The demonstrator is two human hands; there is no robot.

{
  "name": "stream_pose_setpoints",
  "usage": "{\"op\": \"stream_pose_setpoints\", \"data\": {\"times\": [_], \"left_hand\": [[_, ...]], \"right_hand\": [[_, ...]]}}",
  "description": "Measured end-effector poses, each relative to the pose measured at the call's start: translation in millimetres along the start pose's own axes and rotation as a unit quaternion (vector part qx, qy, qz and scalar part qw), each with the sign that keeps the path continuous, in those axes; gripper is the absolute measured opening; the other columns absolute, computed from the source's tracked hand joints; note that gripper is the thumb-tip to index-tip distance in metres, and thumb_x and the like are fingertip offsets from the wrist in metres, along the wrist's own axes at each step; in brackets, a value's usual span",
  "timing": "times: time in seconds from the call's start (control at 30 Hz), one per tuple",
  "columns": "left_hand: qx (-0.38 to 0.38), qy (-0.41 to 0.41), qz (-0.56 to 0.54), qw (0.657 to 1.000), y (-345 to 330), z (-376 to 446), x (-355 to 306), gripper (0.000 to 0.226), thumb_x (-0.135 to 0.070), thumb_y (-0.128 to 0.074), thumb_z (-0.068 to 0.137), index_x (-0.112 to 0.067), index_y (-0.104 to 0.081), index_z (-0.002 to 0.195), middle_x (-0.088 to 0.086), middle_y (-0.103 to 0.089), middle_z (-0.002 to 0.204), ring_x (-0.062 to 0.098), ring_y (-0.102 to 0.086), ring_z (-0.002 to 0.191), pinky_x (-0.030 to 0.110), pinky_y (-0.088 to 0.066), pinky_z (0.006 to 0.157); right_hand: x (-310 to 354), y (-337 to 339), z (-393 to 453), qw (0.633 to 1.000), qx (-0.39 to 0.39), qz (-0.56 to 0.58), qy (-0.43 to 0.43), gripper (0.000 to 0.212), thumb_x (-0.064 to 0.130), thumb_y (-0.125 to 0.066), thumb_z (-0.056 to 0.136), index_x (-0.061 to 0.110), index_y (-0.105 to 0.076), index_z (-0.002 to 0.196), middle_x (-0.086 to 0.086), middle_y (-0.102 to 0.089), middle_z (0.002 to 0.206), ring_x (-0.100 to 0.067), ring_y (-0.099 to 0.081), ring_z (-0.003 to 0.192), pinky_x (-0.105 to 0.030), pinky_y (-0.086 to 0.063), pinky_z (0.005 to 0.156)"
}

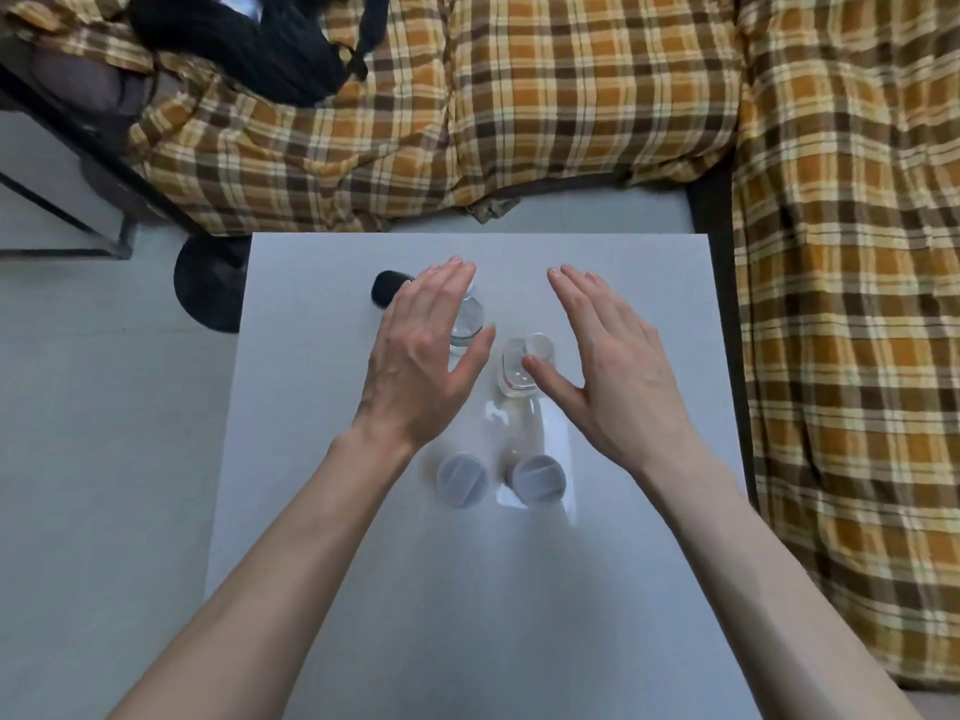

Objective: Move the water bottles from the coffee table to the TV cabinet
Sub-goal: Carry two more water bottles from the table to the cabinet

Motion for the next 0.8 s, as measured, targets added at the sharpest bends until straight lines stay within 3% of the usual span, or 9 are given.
{"op": "stream_pose_setpoints", "data": {"times": [0.17,0.27,0.4,0.57,0.8], "left_hand": [[0.03,0.016,0.022,0.999,-27.9,15.3,16.7,0.059,-0.03,-0.062,0.1,-0.008,-0.046,0.153,0.011,-0.047,0.159,0.027,-0.039,0.15,0.041,-0.032,0.124],[0.059,0.037,0.045,0.997,-39.1,18.9,22.7,0.059,-0.02,-0.071,0.094,-0.01,-0.051,0.149,0.01,-0.047,0.159,0.031,-0.043,0.145,0.044,-0.04,0.117],[0.061,0.056,0.055,0.995,-40.2,23.3,21.1,0.056,-0.004,-0.073,0.088,-0.011,-0.056,0.141,0.008,-0.05,0.147,0.033,-0.048,0.128,0.041,-0.051,0.098],[0.055,0.078,0.061,0.994,-40.7,34.0,21.3,0.036,-0.001,-0.068,0.09,-0.012,-0.063,0.124,0.009,-0.056,0.125,0.031,-0.051,0.114,0.039,-0.052,0.085],[0.088,0.111,0.041,0.989,-35.6,23.5,19.9,0.02,-0.008,-0.072,0.092,-0.009,-0.063,0.111,0.007,-0.049,0.105,0.026,-0.053,0.089,0.04,-0.05,0.076]], "right_hand": [[-11.6,-36.2,14.4,0.999,0.047,-0.005,0.009,0.064,0.048,-0.064,0.095,0.022,-0.046,0.151,-0.001,-0.044,0.159,-0.024,-0.038,0.149,-0.041,-0.04,0.109],[-17.5,-47.7,16.8,0.998,0.062,-0.022,0.007,0.045,0.042,-0.07,0.091,0.021,-0.063,0.13,-0.004,-0.058,0.135,-0.029,-0.055,0.125,-0.041,-0.047,0.088],[-21.6,-55.6,15.1,0.995,0.093,-0.019,-0.017,0.039,0.037,-0.07,0.09,0.022,-0.057,0.123,-0.002,-0.053,0.117,-0.027,-0.056,0.102,-0.034,-0.042,0.067],[-27.2,-68.4,16.4,0.989,0.135,0.015,-0.059,0.029,0.033,-0.062,0.097,0.019,-0.047,0.118,-0.001,-0.051,0.105,-0.031,-0.057,0.086,-0.036,-0.043,0.063],[-32.8,-50.0,6.6,0.992,0.104,0.022,-0.071,0.025,0.035,-0.06,0.099,0.018,-0.043,0.104,0.001,-0.058,0.096,-0.029,-0.062,0.087,-0.043,-0.053,0.068]]}}
Point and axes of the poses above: each hand's wrist, its own z-axis towards the middle knuckle, its own y-axis out of the back of the hand, x = y × z, the point moved 7 cm from there along z, towards the middle knuckle
